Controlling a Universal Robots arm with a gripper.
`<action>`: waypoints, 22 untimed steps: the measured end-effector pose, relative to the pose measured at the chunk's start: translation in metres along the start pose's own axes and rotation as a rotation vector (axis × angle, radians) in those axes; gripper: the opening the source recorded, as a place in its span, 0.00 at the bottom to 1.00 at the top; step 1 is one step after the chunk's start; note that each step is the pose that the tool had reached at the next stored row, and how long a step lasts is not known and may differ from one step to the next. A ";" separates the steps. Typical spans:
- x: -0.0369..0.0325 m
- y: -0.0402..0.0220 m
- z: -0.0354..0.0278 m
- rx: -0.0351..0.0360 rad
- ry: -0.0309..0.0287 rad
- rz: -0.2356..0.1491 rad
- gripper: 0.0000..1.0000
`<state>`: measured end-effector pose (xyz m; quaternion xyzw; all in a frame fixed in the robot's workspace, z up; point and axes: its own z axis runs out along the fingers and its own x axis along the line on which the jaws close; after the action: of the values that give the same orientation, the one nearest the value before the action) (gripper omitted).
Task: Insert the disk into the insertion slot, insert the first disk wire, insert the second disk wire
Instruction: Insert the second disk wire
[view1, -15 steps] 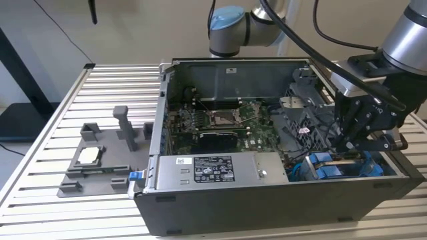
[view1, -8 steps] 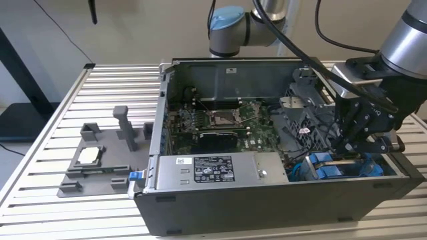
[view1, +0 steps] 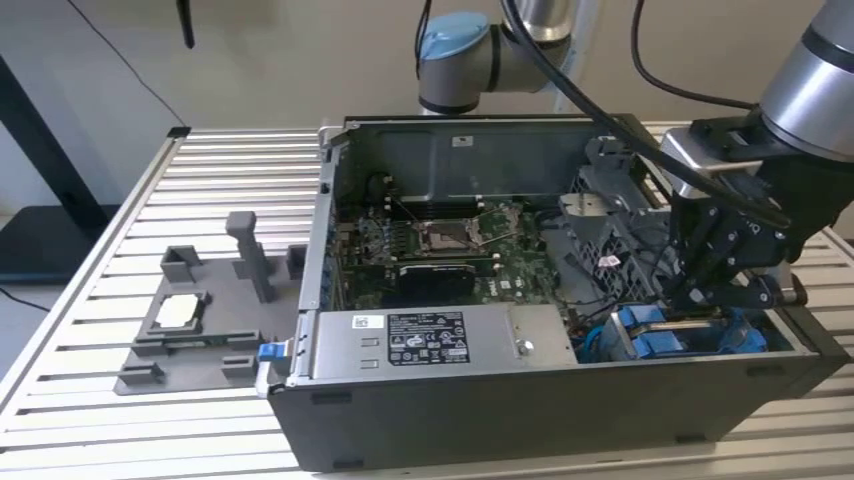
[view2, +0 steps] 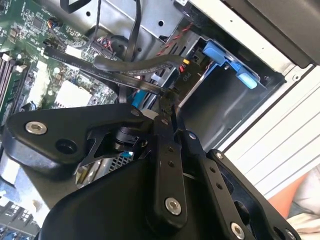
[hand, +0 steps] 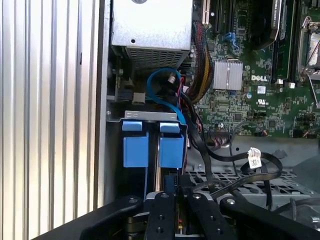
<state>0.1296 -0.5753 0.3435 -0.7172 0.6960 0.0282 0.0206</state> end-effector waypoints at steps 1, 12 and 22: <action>0.0000 -0.0001 0.0003 0.0001 -0.0001 0.001 0.16; 0.0000 -0.0006 0.0032 0.0008 -0.0008 0.010 0.16; 0.0003 -0.0012 0.0069 0.0011 0.0001 0.017 0.16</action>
<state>0.1308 -0.5751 0.3366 -0.7113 0.7021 0.0279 0.0208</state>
